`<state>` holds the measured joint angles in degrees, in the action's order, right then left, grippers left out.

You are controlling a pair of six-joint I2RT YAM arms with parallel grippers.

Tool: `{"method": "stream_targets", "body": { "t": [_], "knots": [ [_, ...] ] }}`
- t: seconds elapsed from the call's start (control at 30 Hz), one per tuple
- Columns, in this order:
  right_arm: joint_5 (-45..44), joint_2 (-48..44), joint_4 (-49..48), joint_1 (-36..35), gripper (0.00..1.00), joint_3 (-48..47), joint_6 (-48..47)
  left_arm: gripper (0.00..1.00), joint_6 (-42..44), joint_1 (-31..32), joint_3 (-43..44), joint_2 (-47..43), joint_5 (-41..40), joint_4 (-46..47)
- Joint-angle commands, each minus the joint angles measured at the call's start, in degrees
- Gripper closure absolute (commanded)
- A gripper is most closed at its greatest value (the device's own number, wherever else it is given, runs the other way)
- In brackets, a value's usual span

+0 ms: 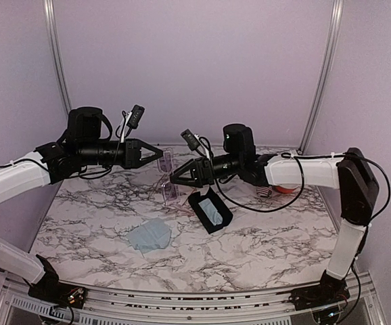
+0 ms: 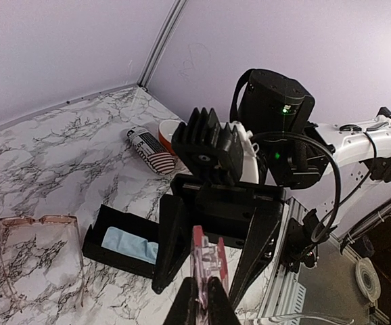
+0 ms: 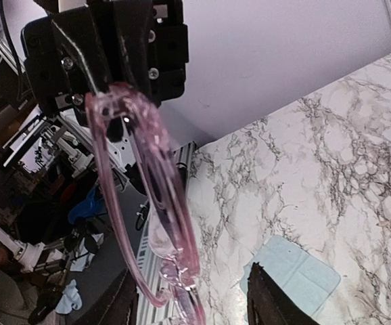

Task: Organize the sunglasses
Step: Fold the left temple of the sunglasses with the sunglasses, then fold the right temple of the sunglasses with the sunglasses.

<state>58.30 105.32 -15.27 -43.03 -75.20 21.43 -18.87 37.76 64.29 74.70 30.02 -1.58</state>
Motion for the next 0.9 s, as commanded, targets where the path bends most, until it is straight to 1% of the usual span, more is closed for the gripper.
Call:
{"method": "stream_targets", "body": {
  "t": [0.0,0.07,0.17,0.2,0.23,0.27,0.3,0.4,0.5,0.6,0.87],
  "knots": [
    [3.24,0.88,-8.55,-0.48,0.50,-1.73,5.15,0.94,-0.81,-0.05,1.10,0.32,2.04,2.68],
    [4.37,0.90,-13.26,-0.48,0.53,-0.66,8.35,0.94,-0.81,-0.05,1.09,0.32,2.06,2.70],
    [5.93,1.07,-21.14,-0.48,0.53,0.66,13.02,0.94,-0.90,-0.05,1.01,0.44,1.93,2.70],
    [6.24,1.22,-22.34,-0.48,0.53,0.77,13.93,0.94,-0.90,-0.05,1.05,0.52,1.87,2.75],
    [6.50,1.28,-22.69,-0.48,0.52,0.76,14.28,0.94,-0.90,-0.05,1.09,0.54,1.67,2.74],
    [6.43,1.18,-22.32,-0.44,0.47,0.72,14.11,0.94,-0.88,-0.05,1.10,0.42,1.44,2.73],
    [5.98,0.93,-21.15,-0.31,0.41,0.74,13.18,0.94,-0.78,-0.12,1.03,0.20,1.18,2.73],
    [-0.51,-2.34,-9.98,0.84,0.29,0.94,5.87,0.94,-0.07,-0.22,0.97,-0.59,-0.49,1.99],
    [-10.55,-6.27,4.15,1.60,0.23,-0.58,-3.53,0.94,0.58,-0.55,1.01,-0.96,-2.59,1.03],
    [-15.97,-10.24,9.00,1.99,0.21,0.30,-7.36,0.94,0.72,-0.84,1.03,-1.21,-3.49,0.96],
    [-23.38,-20.12,13.51,2.99,0.22,6.95,-11.78,0.94,2.34,-1.19,1.50,-1.80,-7.10,-0.95]
  ]
}}
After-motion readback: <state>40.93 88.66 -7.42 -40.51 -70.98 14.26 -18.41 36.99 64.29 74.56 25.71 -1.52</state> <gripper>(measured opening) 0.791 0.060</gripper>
